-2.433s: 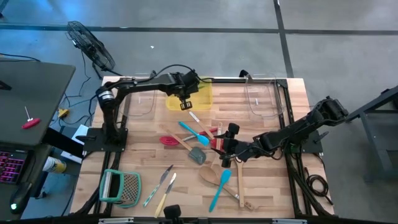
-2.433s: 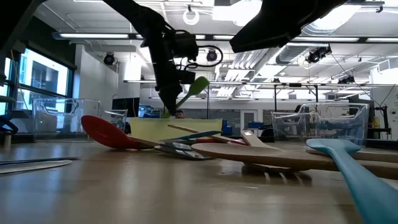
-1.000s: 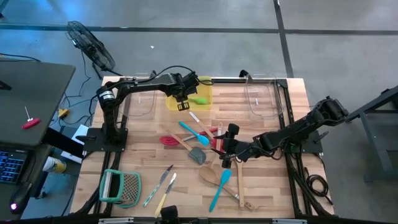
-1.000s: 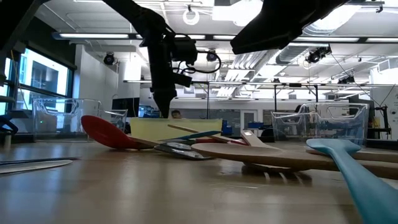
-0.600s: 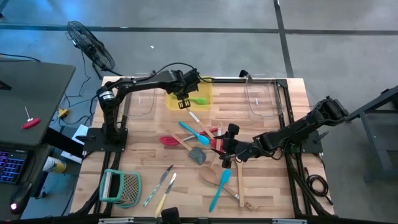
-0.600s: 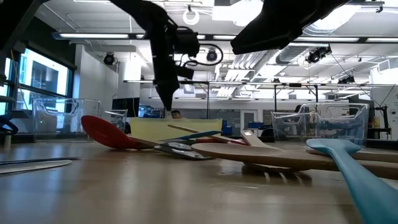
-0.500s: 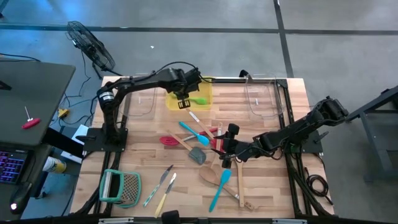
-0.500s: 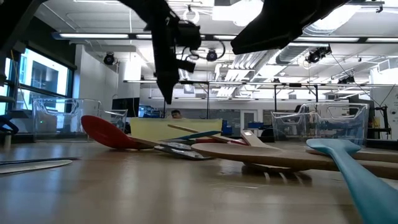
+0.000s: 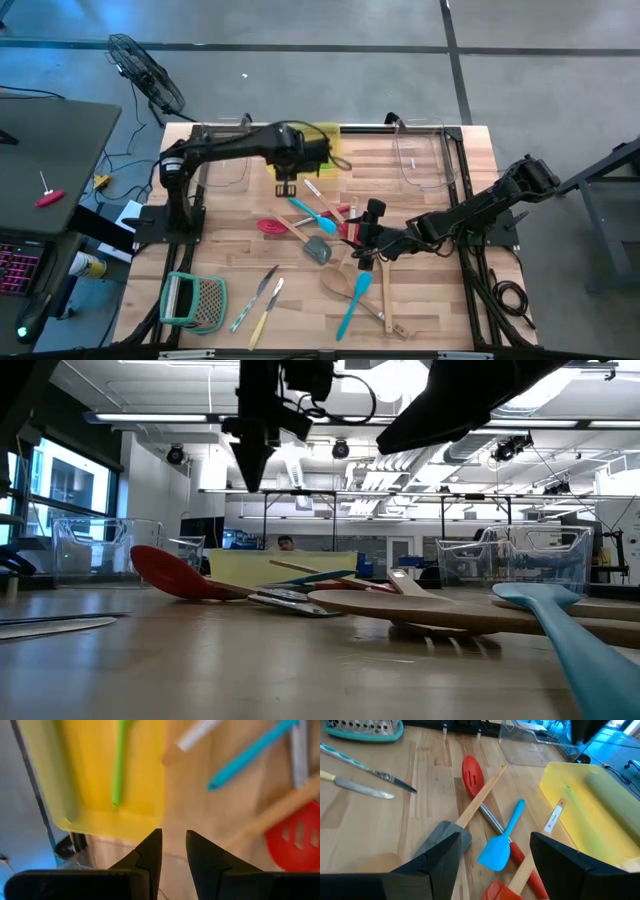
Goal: Pick & Place Kitchen Items
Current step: Put the right wooden spork ladle into the left transparent bin
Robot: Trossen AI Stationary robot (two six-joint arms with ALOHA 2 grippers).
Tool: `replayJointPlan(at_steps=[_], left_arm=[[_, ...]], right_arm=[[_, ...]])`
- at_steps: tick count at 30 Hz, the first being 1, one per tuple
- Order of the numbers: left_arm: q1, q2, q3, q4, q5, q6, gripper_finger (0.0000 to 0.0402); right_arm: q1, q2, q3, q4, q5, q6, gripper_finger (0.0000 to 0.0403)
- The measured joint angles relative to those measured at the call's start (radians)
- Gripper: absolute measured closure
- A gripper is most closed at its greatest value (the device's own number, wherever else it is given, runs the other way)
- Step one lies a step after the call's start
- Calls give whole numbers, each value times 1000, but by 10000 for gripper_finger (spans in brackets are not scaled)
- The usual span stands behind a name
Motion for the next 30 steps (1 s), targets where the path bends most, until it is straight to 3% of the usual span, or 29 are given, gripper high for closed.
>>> replayJointPlan(at_steps=[10,16,24,30], left_arm=[[-164,0,-1,-138,1,-176,318],[-241,0,-2,-132,1,-225,318],[-288,0,-2,-120,1,-272,318],[-287,0,-2,-133,16,-277,318]], right_arm=[[11,-16,0,-110,0,44,172],[46,-54,0,-233,-17,218,172],[108,-128,0,-434,-282,670,178],[177,-134,0,-436,-469,906,210]])
